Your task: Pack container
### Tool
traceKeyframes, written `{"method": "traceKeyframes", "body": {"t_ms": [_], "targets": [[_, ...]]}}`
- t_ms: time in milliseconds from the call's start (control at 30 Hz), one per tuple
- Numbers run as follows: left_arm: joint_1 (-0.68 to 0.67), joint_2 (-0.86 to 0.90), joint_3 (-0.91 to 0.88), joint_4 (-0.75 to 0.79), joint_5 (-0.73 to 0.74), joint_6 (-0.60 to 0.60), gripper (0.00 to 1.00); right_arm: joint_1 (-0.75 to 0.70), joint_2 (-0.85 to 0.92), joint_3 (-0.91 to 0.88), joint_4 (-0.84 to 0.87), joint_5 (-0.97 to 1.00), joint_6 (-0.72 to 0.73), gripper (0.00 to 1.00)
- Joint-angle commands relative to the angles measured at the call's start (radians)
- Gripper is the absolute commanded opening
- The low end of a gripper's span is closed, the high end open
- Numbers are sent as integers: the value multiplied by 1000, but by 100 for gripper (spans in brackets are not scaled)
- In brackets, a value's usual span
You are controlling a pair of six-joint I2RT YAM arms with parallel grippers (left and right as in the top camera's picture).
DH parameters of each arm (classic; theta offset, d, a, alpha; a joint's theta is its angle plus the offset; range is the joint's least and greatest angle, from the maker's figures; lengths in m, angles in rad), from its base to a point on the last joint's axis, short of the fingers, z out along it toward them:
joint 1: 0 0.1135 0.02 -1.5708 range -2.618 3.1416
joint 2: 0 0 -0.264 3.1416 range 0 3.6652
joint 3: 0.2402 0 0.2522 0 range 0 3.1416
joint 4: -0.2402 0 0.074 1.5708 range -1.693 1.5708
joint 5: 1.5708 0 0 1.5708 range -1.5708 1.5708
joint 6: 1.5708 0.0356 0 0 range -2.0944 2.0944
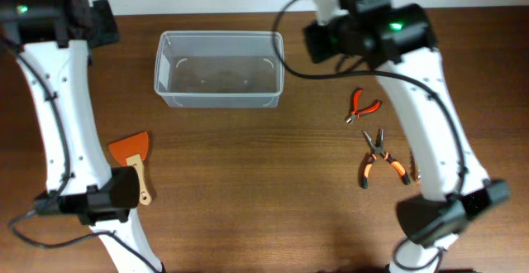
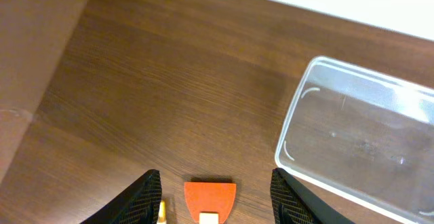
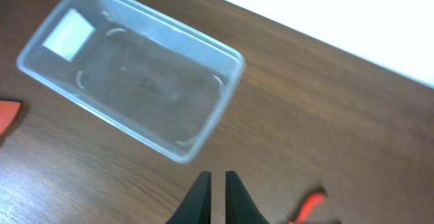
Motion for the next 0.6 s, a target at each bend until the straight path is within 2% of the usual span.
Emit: {"method": "traceKeyframes", "body": {"t_ms": [0, 167, 567], "targets": [[16, -51, 20, -4, -25, -8, 54, 56, 94, 50, 0, -40, -56, 10], [15, -53, 20, -24, -25, -9, 54, 109, 201, 50, 3, -118, -92, 10], [15, -53, 20, -24, -18, -9, 54, 127, 370, 49, 26, -127, -118, 11]]}}
